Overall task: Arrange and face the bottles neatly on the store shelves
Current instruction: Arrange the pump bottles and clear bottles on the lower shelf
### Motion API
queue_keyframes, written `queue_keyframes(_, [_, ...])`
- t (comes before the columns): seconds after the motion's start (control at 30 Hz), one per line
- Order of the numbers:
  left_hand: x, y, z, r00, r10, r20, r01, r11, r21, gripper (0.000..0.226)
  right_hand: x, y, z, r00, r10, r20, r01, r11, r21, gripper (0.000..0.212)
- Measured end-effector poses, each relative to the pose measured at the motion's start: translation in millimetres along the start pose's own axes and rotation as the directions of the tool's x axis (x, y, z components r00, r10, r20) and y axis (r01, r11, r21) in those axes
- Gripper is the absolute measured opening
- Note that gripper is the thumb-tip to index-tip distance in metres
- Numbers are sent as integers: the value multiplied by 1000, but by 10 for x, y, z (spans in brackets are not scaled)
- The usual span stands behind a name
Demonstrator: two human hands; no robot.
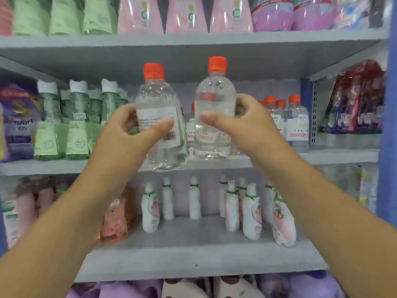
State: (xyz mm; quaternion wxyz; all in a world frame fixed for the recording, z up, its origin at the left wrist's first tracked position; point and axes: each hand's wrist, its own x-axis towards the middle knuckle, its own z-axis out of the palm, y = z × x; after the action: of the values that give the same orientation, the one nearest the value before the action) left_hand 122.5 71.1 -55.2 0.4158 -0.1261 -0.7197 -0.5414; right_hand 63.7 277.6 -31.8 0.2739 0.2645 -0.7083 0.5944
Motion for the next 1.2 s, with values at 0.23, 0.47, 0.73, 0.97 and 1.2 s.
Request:
queue_keyframes(0.23, [1048, -337, 218, 997, -24, -68, 27, 999, 44, 62, 806, 116, 463, 998, -38, -53, 25, 974, -223, 98])
queue_keyframes(0.47, [1308, -863, 319, 994, -96, -45, 101, 985, 137, 63, 894, 456, 814, 996, -35, -80, 3, 932, -362, 92])
queue_keyframes(0.73, [1441, -1250, 309, 986, -155, -54, 159, 983, 94, 55, 940, 614, 1077, 991, -115, -67, 39, 733, -679, 87])
queue_keyframes(0.97, [1445, -1406, 229, 981, -193, 17, 192, 980, 52, 60, 1038, 585, 1124, 987, -146, 66, 131, 498, -857, 83])
queue_keyframes(1.2, [1444, -1286, 328, 962, -197, 187, 183, 979, 90, 68, 1203, 378, 950, 992, 81, 97, 68, 307, -949, 80])
